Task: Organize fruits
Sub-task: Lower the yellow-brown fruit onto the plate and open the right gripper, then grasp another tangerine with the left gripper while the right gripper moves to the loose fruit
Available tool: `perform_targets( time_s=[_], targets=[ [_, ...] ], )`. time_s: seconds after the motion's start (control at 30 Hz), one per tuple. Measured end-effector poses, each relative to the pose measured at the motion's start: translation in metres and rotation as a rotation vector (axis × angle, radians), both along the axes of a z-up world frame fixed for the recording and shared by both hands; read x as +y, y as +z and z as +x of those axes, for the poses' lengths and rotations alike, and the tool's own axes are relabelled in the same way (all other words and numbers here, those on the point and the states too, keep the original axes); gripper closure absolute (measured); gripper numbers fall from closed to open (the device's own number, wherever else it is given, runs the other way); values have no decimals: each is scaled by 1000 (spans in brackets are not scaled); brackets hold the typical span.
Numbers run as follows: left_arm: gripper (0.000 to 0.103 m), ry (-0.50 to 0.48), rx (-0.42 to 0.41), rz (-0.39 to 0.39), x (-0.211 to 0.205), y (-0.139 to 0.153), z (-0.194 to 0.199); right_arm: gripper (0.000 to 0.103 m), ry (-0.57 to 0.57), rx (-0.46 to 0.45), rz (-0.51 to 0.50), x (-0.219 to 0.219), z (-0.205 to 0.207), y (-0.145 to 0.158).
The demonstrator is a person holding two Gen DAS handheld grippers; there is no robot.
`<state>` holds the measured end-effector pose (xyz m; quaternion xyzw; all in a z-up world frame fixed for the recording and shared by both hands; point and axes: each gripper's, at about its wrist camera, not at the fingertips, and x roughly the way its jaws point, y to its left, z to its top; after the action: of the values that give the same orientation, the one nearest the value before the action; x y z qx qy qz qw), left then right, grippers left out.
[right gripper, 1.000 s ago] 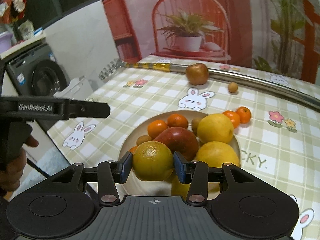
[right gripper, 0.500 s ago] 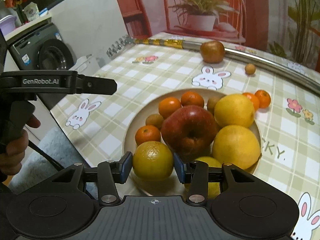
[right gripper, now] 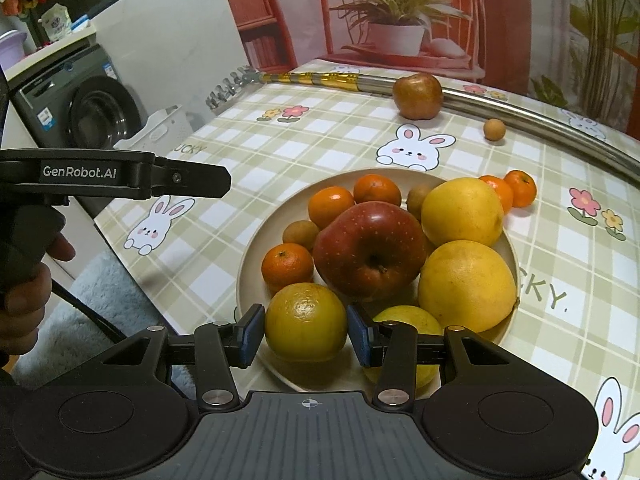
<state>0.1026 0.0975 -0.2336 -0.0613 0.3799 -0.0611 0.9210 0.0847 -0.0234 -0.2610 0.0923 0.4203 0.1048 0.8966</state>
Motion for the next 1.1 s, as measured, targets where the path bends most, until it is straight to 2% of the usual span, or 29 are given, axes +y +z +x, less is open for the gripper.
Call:
perform_targets(
  time_s=[0.77,1.1],
  targets=[
    [11,-1,7,6,-4,-2,-2,61,-4,-8,4,0,-1,1],
    [11,10,5,3,-2,-1,-1,61,-43,-144,-37,-10,-10,26]
  ],
)
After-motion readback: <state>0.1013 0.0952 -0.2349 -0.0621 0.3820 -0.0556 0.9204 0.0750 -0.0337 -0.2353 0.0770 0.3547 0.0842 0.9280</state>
